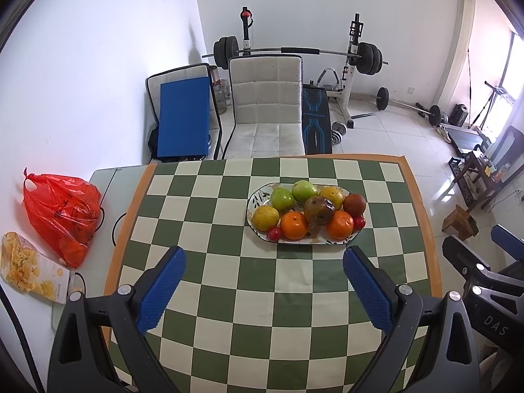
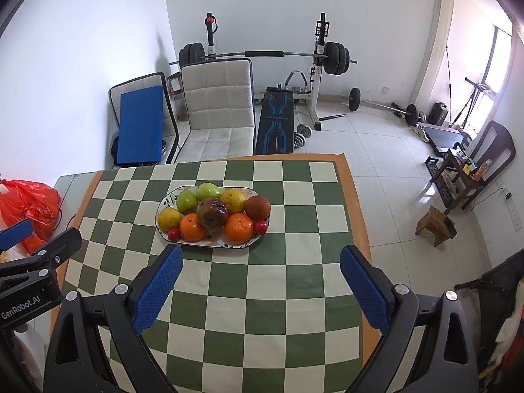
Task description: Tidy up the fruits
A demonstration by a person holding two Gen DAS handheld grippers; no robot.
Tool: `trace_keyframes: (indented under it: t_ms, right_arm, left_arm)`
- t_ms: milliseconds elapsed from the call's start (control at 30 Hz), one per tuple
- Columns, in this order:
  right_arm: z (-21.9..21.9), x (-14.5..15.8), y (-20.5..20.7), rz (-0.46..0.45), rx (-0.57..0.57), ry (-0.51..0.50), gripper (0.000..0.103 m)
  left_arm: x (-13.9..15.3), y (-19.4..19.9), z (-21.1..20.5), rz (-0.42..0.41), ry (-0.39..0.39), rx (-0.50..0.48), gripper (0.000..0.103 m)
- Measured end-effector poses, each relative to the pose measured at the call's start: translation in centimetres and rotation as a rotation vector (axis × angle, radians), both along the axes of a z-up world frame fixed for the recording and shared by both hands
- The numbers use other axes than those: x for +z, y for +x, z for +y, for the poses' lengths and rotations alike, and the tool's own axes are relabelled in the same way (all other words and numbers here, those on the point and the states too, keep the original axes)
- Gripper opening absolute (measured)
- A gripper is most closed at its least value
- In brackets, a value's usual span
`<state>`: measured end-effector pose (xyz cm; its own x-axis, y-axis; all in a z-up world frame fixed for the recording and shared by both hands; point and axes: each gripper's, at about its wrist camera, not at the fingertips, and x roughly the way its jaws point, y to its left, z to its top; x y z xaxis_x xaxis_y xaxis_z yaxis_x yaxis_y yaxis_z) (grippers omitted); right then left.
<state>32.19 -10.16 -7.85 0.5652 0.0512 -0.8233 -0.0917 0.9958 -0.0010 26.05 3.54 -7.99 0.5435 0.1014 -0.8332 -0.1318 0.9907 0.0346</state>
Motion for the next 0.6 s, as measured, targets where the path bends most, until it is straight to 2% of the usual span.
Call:
trace_keyframes:
  t_ms: [600]
  right_arm:
    - [0.0,1.6,-0.6,-0.016,0.003,0.003,0.099]
  left_arm:
    - [0.7,0.2,-0.1,-0.015,-0.002,-0.006,0.098]
